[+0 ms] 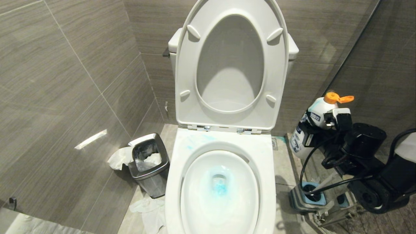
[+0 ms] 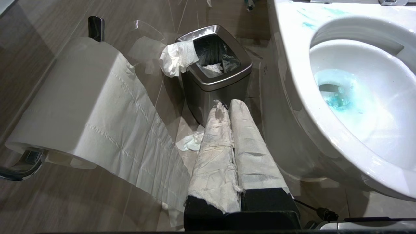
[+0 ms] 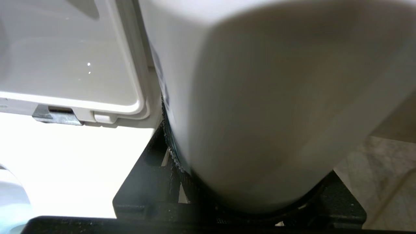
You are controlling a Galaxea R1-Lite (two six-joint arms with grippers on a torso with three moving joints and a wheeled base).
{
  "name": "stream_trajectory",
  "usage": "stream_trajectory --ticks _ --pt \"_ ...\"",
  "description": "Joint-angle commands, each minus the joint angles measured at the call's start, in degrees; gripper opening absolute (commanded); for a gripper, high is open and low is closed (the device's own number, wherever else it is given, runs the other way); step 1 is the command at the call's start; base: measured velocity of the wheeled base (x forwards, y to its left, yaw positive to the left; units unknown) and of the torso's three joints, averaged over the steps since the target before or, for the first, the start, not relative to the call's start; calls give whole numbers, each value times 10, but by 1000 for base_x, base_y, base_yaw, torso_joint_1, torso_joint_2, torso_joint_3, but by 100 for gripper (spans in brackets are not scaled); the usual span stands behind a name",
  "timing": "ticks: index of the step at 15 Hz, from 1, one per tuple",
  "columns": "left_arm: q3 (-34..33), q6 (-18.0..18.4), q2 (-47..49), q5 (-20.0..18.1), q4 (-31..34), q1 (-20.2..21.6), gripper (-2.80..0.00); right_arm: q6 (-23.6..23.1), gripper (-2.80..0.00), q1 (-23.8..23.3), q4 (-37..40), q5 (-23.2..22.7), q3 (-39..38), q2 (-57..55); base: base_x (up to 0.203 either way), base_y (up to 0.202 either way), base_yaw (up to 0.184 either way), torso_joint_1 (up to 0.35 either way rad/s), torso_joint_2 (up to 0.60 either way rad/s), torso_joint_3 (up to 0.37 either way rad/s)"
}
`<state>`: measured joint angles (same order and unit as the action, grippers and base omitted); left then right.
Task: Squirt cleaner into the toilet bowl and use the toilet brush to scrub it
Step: Place the cleaning agent on the floor
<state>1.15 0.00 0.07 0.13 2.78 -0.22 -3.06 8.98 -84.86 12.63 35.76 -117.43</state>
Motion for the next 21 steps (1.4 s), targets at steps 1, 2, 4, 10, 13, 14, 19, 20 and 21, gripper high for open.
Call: stream_trajectory --ticks 1,2,4,10,13,14,19,20,21 --pt "0 0 0 0 0 0 -280 1 -280 0 -7 -5 24 -54 0 0 0 0 0 0" --pt "0 0 0 0 0 0 -280 1 -280 0 -7 -5 37 -72 0 0 0 0 0 0" --pt "0 0 0 0 0 0 -280 1 -280 0 -19 -5 57 -109 0 0 0 0 0 0" --pt "0 0 0 0 0 0 -280 3 -280 -5 -28 -4 57 -130 0 0 0 0 0 0" --pt "0 0 0 0 0 0 -280 7 -280 -18 -28 -6 39 -131 0 0 0 0 0 0" --pt "0 0 0 0 0 0 -280 8 -280 -27 -28 -7 40 -134 0 0 0 0 0 0" --pt "0 0 0 0 0 0 -280 10 -280 -50 -28 -52 43 -141 0 0 0 0 0 0" --pt "0 0 0 0 0 0 -280 9 -280 -50 -28 -52 43 -141 0 0 0 0 0 0" --pt "0 0 0 0 0 0 -280 7 -280 -50 -28 -52 40 -141 0 0 0 0 0 0"
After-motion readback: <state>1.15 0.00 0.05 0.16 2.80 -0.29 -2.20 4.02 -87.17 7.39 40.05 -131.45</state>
